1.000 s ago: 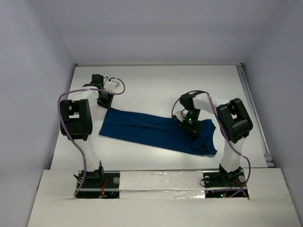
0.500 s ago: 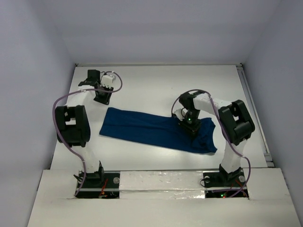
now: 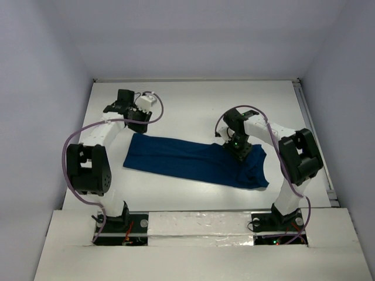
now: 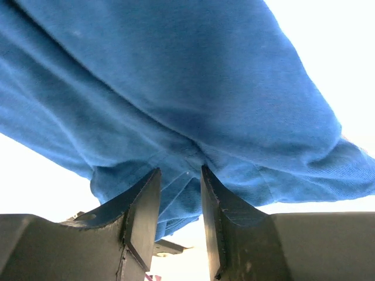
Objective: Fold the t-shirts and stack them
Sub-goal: Fold the other side of the tshirt into a rectangle, then rotate the tshirt 90 degrees
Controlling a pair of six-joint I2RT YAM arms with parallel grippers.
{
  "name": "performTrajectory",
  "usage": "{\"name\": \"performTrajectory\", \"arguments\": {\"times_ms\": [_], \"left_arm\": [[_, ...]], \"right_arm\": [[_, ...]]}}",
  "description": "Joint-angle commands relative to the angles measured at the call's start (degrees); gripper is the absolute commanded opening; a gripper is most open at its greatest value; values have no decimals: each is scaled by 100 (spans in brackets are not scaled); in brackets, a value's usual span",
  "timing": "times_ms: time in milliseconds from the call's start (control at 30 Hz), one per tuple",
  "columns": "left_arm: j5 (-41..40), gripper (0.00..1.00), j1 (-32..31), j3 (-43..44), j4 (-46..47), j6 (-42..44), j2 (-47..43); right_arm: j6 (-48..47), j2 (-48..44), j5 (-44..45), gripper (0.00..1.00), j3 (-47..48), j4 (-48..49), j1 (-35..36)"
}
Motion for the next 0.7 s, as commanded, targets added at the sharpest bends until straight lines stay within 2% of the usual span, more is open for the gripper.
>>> {"name": "performTrajectory", "arguments": {"times_ms": [0,133,267,467,667], "left_arm": [[339,21,-116,-225,15,106,166],[437,17,-239,-339,77,230,369],[428,15,-239,-427,174,291,615],[235,14,-239,-743,305,396,756],[-108,13,-239,-1121,323,502,668]], "right_arm": [[281,-138,283,38,29,196,50],[361,64,721,34,-85,265,50],[405,283,950,26,-16,240,50],[422,592,942,16,291,161,50],[414,925,889,13,581,117,50]]}}
